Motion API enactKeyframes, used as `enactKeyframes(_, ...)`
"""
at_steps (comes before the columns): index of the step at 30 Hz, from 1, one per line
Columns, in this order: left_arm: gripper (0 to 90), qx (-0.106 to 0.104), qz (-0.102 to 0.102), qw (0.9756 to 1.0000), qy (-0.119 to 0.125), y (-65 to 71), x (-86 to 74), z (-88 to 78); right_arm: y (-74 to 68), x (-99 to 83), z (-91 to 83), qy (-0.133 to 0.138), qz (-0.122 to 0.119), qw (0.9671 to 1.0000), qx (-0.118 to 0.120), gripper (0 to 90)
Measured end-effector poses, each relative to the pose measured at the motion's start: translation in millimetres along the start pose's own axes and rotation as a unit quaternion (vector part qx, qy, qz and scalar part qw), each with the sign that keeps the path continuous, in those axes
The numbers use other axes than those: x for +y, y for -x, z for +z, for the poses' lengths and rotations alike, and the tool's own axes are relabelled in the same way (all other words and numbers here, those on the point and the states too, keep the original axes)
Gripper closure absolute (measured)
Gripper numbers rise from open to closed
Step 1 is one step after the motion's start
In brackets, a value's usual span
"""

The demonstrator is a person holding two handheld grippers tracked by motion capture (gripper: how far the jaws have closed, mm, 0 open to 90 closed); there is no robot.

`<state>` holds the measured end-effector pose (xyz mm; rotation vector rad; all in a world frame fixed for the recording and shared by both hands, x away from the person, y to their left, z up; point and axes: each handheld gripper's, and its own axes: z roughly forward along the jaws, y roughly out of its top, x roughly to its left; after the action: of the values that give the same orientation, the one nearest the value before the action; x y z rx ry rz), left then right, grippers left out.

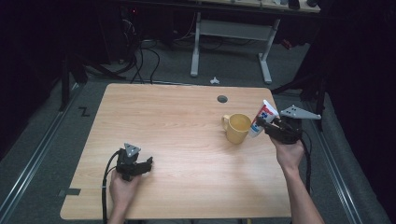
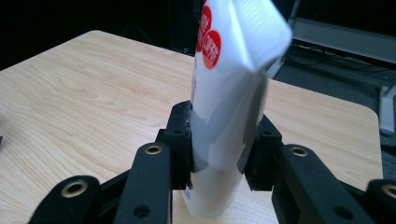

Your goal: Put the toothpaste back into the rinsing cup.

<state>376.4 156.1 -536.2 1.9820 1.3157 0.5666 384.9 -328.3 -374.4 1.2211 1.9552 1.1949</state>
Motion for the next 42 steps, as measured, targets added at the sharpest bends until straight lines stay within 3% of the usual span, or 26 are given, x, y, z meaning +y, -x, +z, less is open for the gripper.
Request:
enactKeyframes(21,25.1,-0.001,0.000,1.0000,0.000,0.0,-0.1,-0.1,1.0,16.1,22.8,-0.001,0.001,1.0000,0.004,67.5)
enactKeyframes(42,25.1,-0.001,0.001,1.0000,0.000,0.0,-0.1,-0.2,-4.7,21.1,50.3,-0.011,-0.007,0.9999,-0.001,67.3)
